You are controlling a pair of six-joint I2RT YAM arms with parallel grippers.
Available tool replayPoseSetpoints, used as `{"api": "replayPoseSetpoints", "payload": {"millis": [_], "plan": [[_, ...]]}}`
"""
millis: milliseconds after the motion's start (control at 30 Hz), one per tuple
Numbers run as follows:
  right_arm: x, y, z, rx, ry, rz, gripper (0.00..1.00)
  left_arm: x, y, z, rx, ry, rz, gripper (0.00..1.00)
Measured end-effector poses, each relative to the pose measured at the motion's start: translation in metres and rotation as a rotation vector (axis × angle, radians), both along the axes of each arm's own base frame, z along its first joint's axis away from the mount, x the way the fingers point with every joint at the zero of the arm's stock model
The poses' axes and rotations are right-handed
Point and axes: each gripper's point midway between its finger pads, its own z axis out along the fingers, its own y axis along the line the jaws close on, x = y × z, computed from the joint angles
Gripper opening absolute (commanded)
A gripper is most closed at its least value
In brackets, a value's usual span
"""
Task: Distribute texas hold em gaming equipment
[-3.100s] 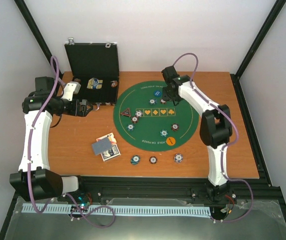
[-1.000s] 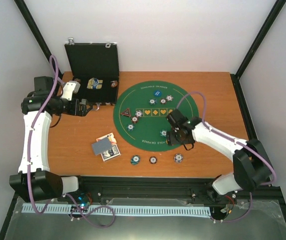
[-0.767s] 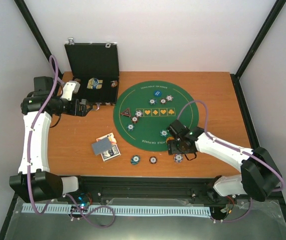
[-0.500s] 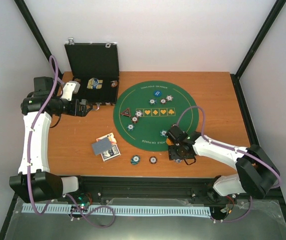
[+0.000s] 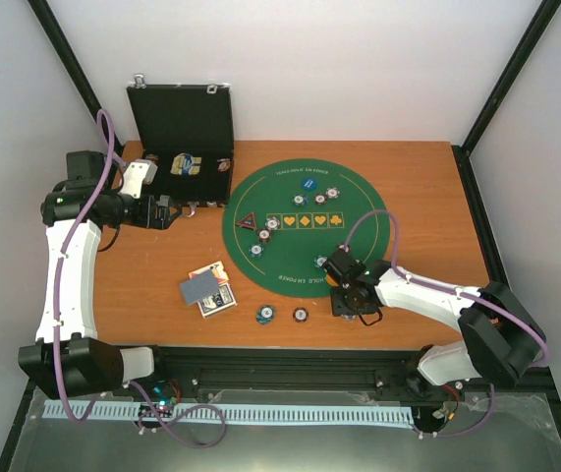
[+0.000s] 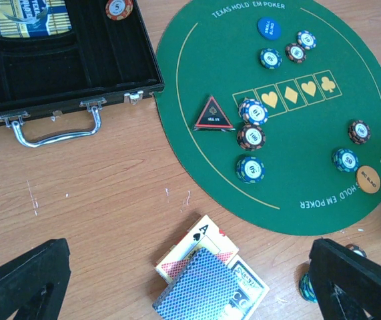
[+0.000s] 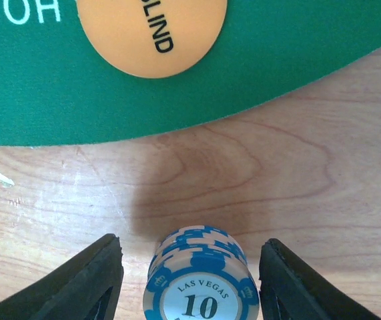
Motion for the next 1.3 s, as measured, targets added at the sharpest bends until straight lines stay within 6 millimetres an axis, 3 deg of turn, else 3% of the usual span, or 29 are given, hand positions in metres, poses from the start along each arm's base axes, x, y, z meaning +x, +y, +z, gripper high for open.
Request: {"api": "replayPoseSetpoints", "payload": {"millis": [200,533,733,1067,1300], "plan": [[-0.0003,-0.0011,-0.0004,-0.006,0.0,-0.001,0.5,0.0,0.0,0.0,0.0,0.0,0.0,1.0],[-0.0008,-0.0063,-0.0024,-0.036,0.0,-0.004,0.5,0.0,0.0001,0.0,0.0,0.0,0.0,1.0],[-0.0009,-0.0061,-0.0023,-0.036,0.0,-0.001,0.41,0.0,0.0001,0.0,0.0,0.0,0.0,1.0],[-0.0012,-0.0063,-0.003,-0.039,0.002,-0.001,0.47,0.0,0.0001,-0.0001,0.001,0.0,0.0,1.0],[-0.0015,-0.0064,-0.0036,-0.04,0.004,0.0,0.42,0.0,0.0002,-0.0001,0.001,0.0,0.001,1.0]]}}
